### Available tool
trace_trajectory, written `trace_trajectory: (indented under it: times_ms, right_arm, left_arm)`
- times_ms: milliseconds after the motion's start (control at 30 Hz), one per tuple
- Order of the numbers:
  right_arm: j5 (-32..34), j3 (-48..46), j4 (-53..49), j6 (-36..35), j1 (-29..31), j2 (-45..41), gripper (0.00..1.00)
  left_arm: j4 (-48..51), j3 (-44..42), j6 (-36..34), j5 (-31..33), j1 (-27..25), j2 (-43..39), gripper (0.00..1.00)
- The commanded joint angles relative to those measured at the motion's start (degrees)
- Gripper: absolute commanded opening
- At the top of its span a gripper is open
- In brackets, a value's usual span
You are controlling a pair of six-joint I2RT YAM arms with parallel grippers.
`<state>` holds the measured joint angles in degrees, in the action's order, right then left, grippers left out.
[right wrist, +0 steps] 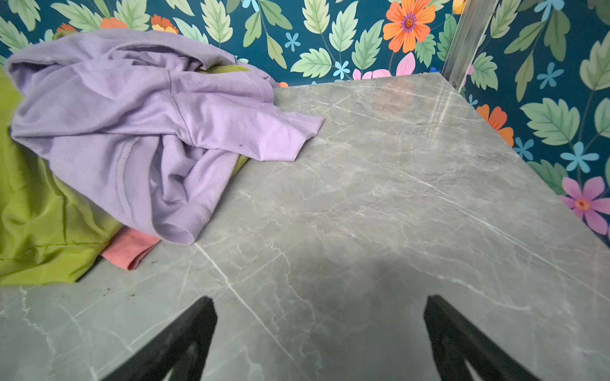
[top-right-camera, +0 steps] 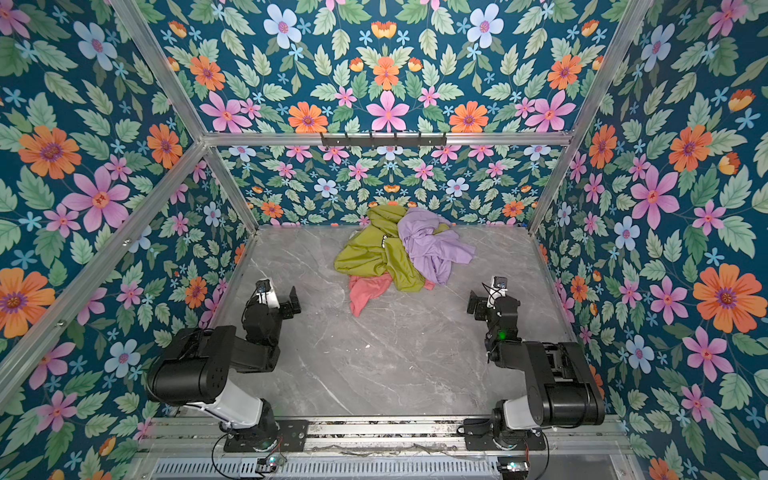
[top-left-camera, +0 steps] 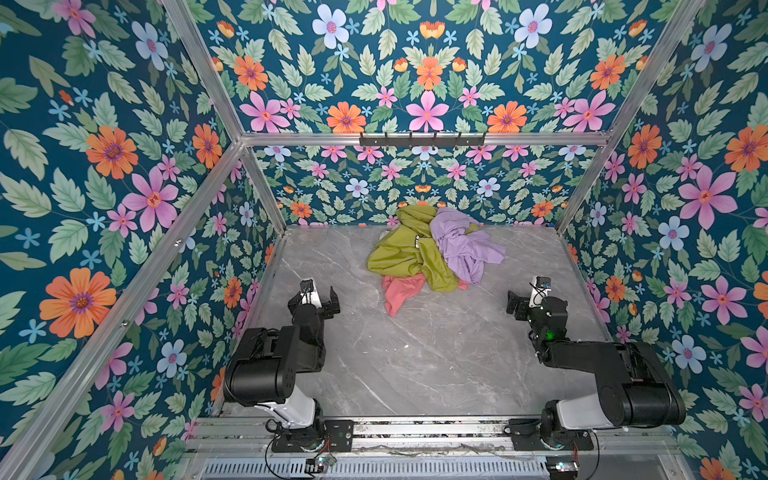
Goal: Pick out a specific cloth from the pile
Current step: 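Move both grippers toward the pink cloth at the pile's near edge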
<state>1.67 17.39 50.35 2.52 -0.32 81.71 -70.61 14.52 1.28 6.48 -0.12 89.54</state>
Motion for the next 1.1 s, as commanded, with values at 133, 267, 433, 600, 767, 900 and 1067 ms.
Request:
trace_trajectory:
  times_ms: [133, 267, 433, 600, 767, 900, 1067]
  right_arm:
    - [3.0, 4.3, -13.0, -2.0, 2.3, -6.6, 0.99]
    - [7.2, 7.4, -18.9, -4.5, 6.1, -10.7, 0.99]
    - [7.7, 14.1, -32.7, 2.9, 7.4, -15.2, 0.99]
    - [4.9, 14.3, -34.3, 9.9, 7.5, -17.2, 0.99]
    - [3.6, 14.3, -36.5, 16.9, 8.3, -16.4, 0.99]
    - [-1.5, 16.5, -39.0, 19.7, 9.6, -13.0, 0.99]
    - [-1.6, 18.7, -39.8, 15.9, 17.6, -9.2, 0.99]
  left_arm:
    - [8.3, 2.4, 1.1, 7.8, -1.3, -7.3, 1.0]
    - [17.6, 5.7, 1.9, 10.7, -1.9, -11.1, 1.0]
    - [36.9, 13.6, 10.4, 16.8, -1.9, -13.3, 1.0]
    - [44.8, 18.1, 14.6, 10.8, -2.4, -12.9, 1.0]
    - [52.8, 22.8, 18.8, 5.3, -4.7, -11.4, 1.0]
    - [52.3, 23.3, 20.9, 2.4, -9.1, -9.9, 1.0]
    - [54.0, 25.5, 20.7, -4.8, -13.6, -7.2, 0.98]
